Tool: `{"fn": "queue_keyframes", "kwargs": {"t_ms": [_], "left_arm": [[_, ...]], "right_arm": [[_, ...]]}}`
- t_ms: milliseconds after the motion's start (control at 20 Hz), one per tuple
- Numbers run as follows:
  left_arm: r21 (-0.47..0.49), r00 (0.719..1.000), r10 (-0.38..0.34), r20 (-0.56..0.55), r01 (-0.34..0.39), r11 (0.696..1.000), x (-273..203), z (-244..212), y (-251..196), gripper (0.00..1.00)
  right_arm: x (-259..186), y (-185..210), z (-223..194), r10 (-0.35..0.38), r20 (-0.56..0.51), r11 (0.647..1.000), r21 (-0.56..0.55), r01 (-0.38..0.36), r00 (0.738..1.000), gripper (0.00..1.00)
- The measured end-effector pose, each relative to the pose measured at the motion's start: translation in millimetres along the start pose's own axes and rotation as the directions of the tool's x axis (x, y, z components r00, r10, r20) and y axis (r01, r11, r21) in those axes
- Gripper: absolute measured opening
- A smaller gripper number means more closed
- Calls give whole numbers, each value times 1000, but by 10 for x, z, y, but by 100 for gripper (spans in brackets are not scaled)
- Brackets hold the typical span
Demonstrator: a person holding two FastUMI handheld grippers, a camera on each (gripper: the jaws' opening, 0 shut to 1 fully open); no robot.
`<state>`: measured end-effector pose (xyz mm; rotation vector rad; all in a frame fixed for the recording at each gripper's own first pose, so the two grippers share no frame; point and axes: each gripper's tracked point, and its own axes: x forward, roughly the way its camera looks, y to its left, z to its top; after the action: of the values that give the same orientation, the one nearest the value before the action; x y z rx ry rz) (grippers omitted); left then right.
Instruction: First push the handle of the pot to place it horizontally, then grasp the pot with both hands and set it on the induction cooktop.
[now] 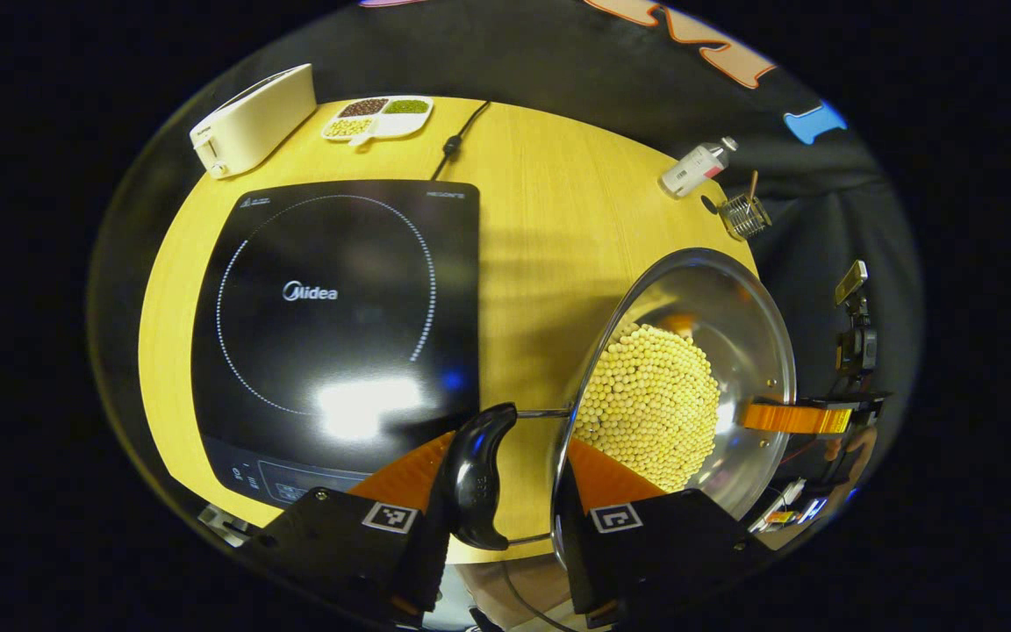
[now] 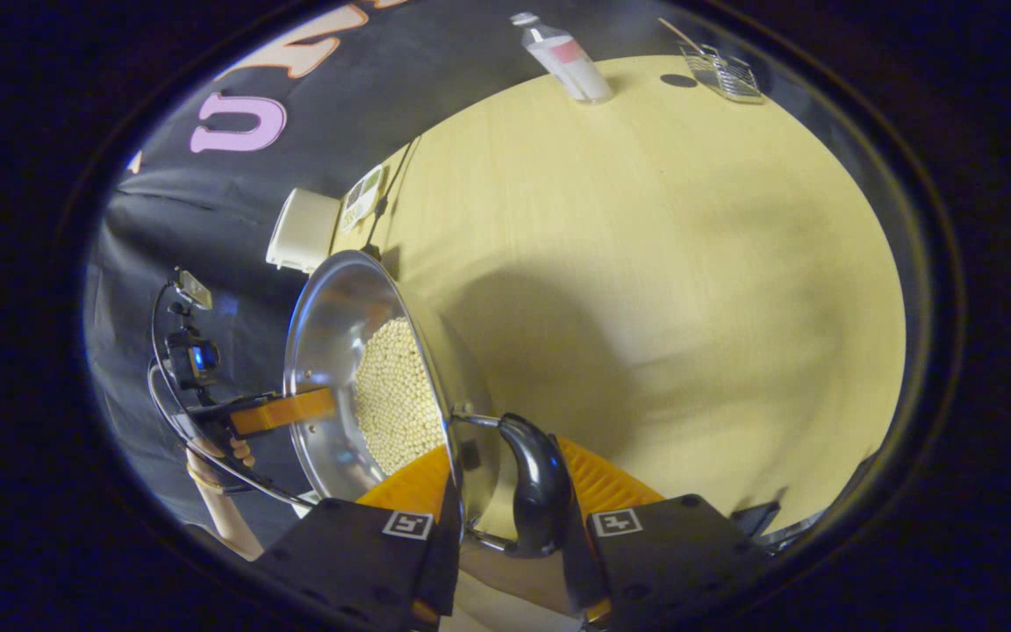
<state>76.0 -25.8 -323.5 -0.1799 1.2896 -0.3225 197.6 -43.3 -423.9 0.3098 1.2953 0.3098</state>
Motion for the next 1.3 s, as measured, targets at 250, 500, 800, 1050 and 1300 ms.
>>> {"fn": "queue_keyframes", "kwargs": {"t_ms": [250,500,800,1050,1300], "left_arm": [[15,1000,-11,20,11,1000,-245,24,615,57],[33,999,11,46,-12,999,-445,172,1289,57],[28,995,34,90,-37,999,-539,403,1923,57],[34,992,55,110,-59,998,-522,627,2252,57],[66,990,62,128,-71,995,-426,825,2399,57]], "right_arm": [[26,6,16,-9,24,1000,5,9,1000,51],[16,-32,40,5,36,1000,-6,-5,999,51],[53,-99,79,-7,65,999,-47,10,998,51],[-22,-177,131,-25,87,998,-47,29,996,51],[-365,-515,272,-35,94,999,-25,38,995,45]]}}
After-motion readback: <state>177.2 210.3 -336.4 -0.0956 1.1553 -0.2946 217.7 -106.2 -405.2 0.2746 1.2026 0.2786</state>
